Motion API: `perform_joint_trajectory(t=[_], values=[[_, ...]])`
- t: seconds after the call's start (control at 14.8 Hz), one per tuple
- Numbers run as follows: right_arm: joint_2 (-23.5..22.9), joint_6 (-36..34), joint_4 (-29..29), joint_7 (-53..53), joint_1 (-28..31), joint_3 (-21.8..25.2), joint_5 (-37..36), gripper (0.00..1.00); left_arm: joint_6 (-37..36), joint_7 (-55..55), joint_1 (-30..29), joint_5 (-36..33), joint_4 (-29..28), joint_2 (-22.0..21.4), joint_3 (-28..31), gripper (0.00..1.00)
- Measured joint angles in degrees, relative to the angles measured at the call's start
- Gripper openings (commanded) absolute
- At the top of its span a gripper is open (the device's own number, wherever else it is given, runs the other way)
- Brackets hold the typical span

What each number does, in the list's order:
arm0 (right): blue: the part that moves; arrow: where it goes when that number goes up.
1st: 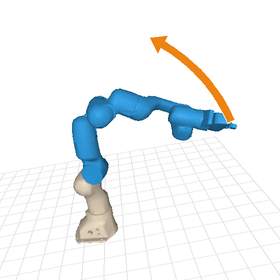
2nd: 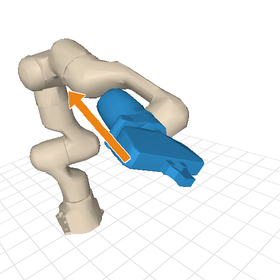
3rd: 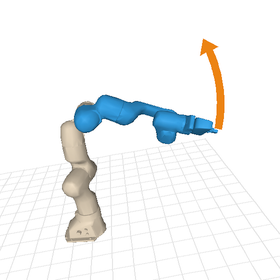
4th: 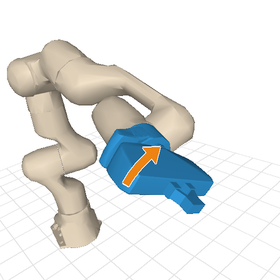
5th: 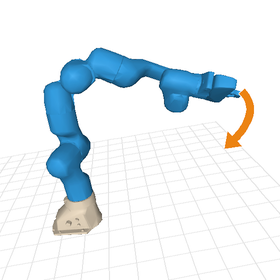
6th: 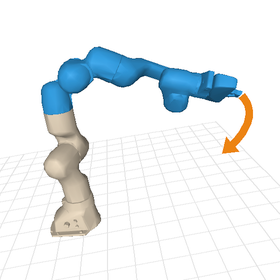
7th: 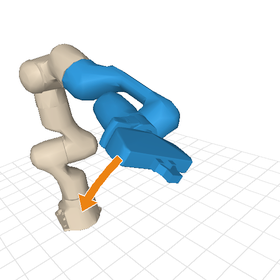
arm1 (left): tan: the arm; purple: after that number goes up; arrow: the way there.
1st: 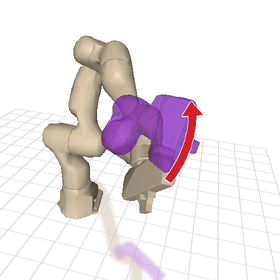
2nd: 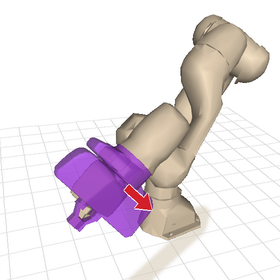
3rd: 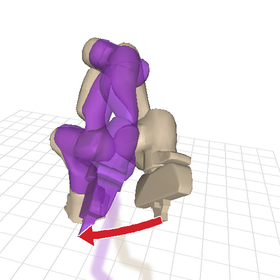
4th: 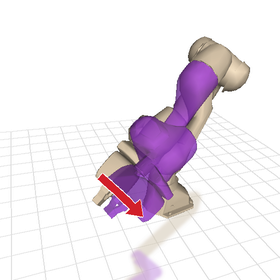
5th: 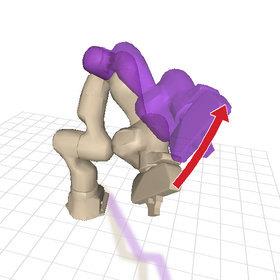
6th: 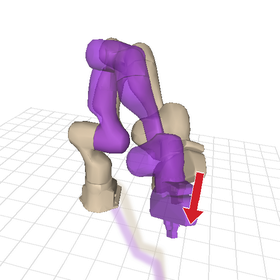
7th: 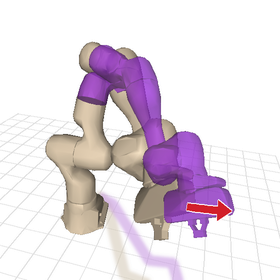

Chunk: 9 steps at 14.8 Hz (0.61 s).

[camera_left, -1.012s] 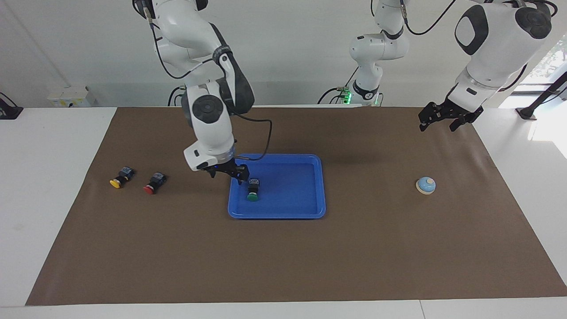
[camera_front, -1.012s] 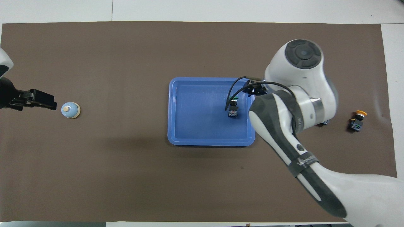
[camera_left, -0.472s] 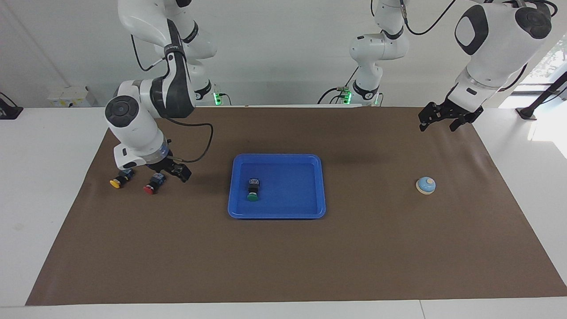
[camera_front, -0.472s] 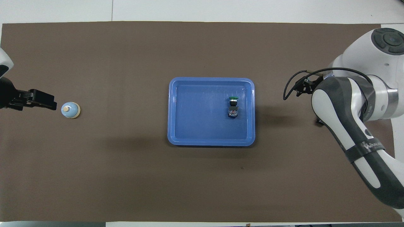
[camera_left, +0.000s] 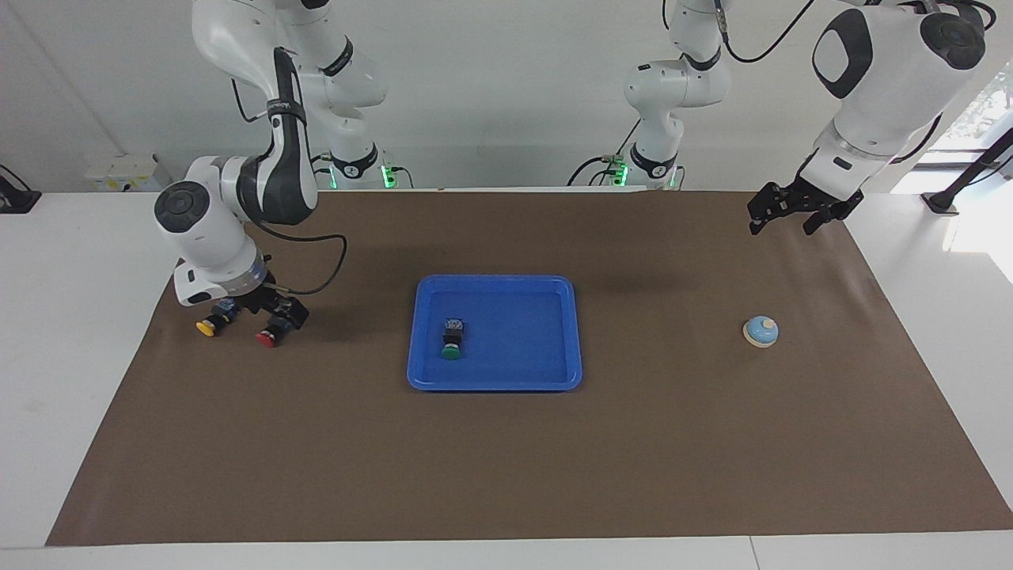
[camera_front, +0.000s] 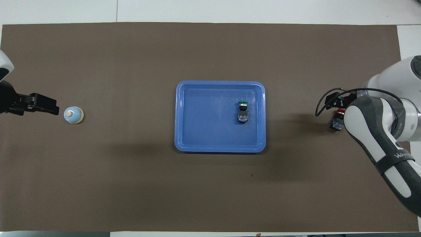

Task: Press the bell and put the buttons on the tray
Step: 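Move the right gripper to the red-topped button and grasp it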

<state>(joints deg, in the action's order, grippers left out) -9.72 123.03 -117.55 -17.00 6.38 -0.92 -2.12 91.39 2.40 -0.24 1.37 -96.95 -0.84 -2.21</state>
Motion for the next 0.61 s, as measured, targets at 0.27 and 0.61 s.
perform_joint_trajectory(t=[0.27, 0.61], values=[[2.2, 7.9, -7.7, 1.7, 1.7, 0.0, 0.0, 1.0, 0.0, 0.0, 0.0, 0.0, 0.0, 0.0, 0.0, 1.0], [3.7, 17.3, -14.6, 4.0, 3.3, 0.0, 0.0, 1.0, 0.0, 0.0, 0.0, 0.0, 0.0, 0.0, 0.0, 1.0]])
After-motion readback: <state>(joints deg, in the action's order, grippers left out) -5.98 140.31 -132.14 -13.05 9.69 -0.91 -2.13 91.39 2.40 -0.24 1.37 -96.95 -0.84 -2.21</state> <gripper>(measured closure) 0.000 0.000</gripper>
